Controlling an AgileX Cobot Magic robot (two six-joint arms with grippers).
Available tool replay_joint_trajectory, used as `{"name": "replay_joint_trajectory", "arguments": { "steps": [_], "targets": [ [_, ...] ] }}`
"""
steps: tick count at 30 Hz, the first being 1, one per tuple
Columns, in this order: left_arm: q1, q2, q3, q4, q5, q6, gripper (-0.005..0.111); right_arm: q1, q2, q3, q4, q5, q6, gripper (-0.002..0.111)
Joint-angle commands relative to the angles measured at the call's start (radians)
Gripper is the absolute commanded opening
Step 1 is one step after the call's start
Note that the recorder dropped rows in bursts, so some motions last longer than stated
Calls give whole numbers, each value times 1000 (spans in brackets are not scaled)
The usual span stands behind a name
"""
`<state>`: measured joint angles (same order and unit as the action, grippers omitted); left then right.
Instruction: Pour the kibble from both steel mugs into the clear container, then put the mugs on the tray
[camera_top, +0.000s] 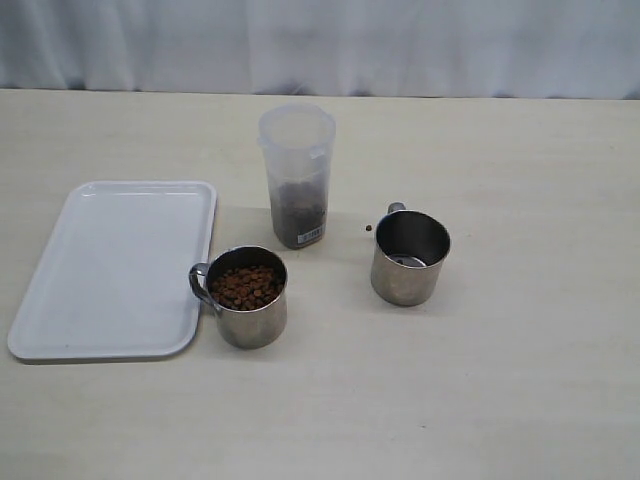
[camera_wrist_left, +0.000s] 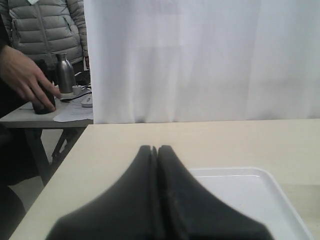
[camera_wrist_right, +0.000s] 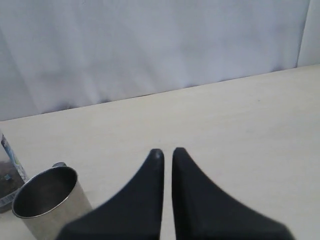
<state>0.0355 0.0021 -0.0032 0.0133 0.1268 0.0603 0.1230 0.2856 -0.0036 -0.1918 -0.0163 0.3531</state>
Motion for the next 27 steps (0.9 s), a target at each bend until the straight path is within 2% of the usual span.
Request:
{"name": "replay_joint_trajectory", "arguments": {
  "steps": [1, 16, 19, 23, 27],
  "targets": [
    [-2, -2, 3, 1, -5, -6, 0, -4, -2, 4, 269, 16, -285, 5],
    [-2, -2, 3, 1, -5, -6, 0, -5, -16, 4, 307, 26, -323, 5],
    [-2, -2, 3, 1, -5, -6, 0, -9, -82, 4, 307, 54, -323, 5],
    [-2, -2, 3, 1, -5, -6, 0, -9, -286, 4, 307, 160, -323, 5],
    [-2, -2, 3, 1, -5, -6, 0, -74, -286, 4, 308, 156, -323, 5]
  ]
}}
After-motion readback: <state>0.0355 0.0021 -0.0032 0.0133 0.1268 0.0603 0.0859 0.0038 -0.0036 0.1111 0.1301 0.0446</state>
